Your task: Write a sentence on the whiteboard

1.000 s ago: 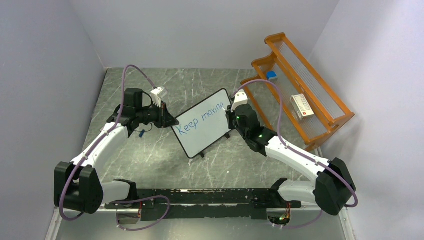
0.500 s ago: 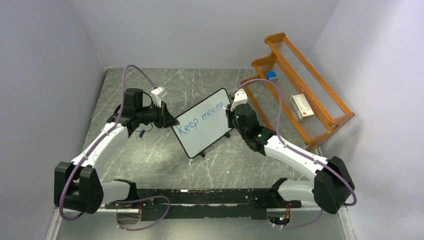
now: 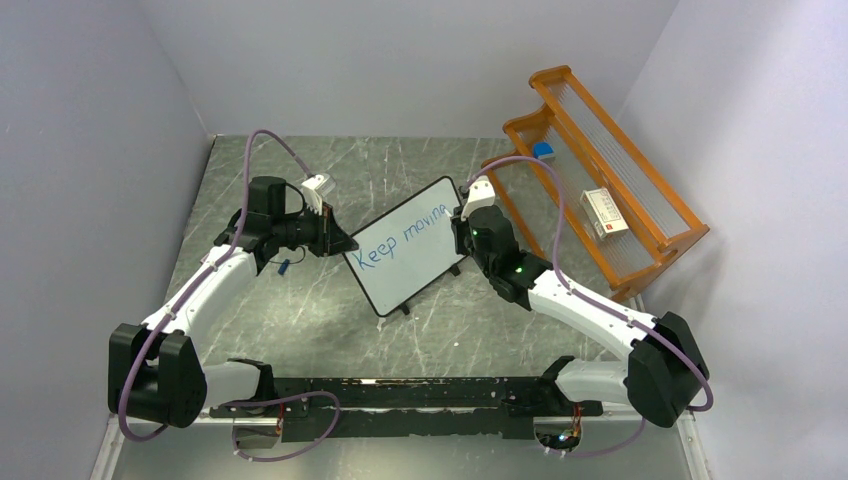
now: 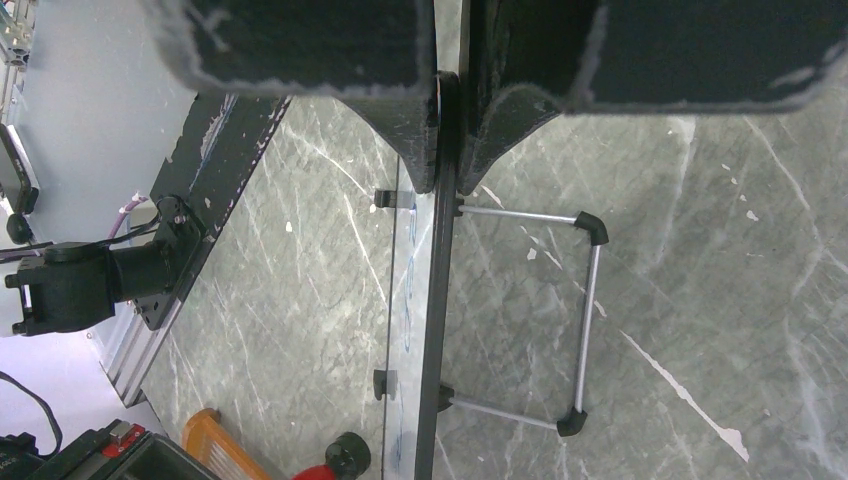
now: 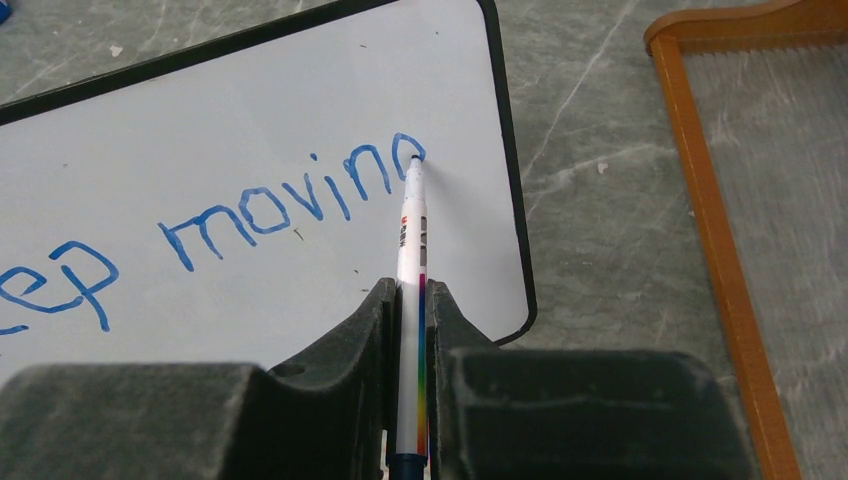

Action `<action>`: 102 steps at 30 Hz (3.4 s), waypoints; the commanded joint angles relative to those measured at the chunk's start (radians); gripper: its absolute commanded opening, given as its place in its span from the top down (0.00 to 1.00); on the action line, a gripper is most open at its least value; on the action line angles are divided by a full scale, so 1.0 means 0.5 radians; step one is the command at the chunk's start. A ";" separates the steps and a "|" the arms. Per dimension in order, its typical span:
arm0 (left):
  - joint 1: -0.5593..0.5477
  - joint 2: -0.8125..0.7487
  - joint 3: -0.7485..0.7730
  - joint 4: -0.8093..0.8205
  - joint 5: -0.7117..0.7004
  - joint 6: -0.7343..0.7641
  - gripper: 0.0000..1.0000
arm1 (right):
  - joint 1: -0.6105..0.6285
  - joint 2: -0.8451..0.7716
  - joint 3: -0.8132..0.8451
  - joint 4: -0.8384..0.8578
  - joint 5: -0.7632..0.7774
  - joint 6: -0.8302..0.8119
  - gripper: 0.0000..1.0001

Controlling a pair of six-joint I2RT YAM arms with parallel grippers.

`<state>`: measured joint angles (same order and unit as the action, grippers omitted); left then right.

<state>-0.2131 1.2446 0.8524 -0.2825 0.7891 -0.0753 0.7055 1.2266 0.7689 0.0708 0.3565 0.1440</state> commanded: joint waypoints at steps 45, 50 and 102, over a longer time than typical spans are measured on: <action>-0.019 0.076 -0.030 -0.156 -0.273 0.118 0.95 | -0.019 -0.109 -0.091 -0.135 -0.137 0.071 1.00; -0.019 0.079 -0.030 -0.156 -0.273 0.117 0.95 | -0.019 -0.126 -0.072 -0.132 -0.164 0.077 1.00; -0.019 0.085 -0.033 -0.161 -0.314 0.095 0.95 | 0.936 -0.310 -0.292 -0.046 0.305 -0.015 1.00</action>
<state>-0.2150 1.2446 0.8555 -0.2897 0.7815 -0.0765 1.1343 1.0573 0.6205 -0.0425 0.4347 0.1619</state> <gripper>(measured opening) 0.105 0.150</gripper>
